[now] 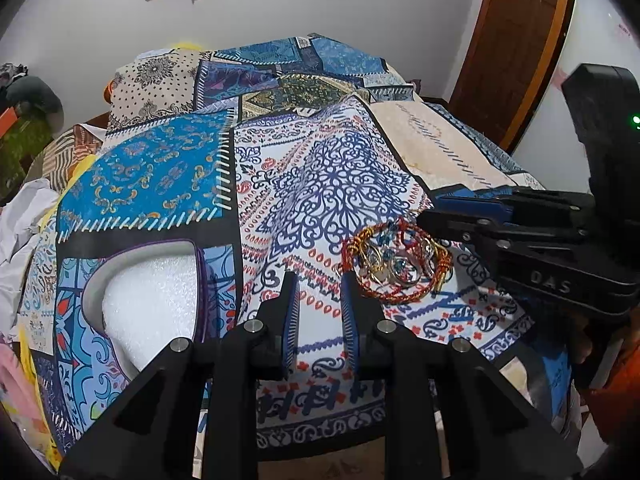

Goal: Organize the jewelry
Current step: 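Move the right tool down toward the jewelry pile, then grasp a gold ring from the jewelry pile with the right tool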

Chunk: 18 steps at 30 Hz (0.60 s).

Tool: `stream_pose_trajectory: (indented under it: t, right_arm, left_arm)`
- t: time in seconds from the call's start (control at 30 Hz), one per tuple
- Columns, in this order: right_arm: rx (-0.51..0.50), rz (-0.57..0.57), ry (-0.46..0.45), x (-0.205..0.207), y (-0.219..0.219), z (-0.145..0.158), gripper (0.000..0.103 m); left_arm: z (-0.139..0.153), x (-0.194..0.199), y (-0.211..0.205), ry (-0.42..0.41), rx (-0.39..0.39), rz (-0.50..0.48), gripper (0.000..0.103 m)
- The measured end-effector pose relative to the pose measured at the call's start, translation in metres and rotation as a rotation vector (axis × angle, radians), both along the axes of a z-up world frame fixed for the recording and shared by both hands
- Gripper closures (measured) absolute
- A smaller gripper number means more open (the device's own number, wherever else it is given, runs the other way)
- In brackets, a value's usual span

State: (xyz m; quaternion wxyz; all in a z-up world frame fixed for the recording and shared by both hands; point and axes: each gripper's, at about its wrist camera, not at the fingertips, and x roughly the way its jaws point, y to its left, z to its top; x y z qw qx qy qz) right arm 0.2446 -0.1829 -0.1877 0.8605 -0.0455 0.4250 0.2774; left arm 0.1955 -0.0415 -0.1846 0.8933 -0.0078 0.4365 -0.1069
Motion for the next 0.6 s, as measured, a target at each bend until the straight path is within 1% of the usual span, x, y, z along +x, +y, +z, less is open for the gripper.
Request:
stream_pose_trajectory:
  t: [0.07, 0.3, 0.4, 0.53, 0.6]
  right_arm:
    - [-0.008, 0.004, -0.001, 0.001, 0.001, -0.002, 0.086]
    - [-0.017, 0.008, -0.005, 0.000, 0.003, -0.003, 0.090]
    - [-0.016, 0.013, -0.008, 0.000, 0.004, -0.004, 0.095]
    - [-0.003, 0.009, -0.009, 0.000, 0.003, -0.004, 0.095]
    - [0.004, 0.008, -0.009, 0.000, 0.002, -0.004, 0.096]
  left_arm:
    - [-0.002, -0.001, 0.000, -0.001, 0.002, -0.004, 0.083]
    - [-0.003, 0.002, -0.007, -0.001, -0.006, -0.026, 0.083]
    - [-0.005, 0.005, -0.009, -0.002, -0.005, -0.026, 0.083]
    - [-0.006, 0.009, -0.011, -0.009, -0.010, -0.025, 0.083]
    - [-0.007, 0.010, -0.012, -0.017, -0.006, -0.023, 0.090]
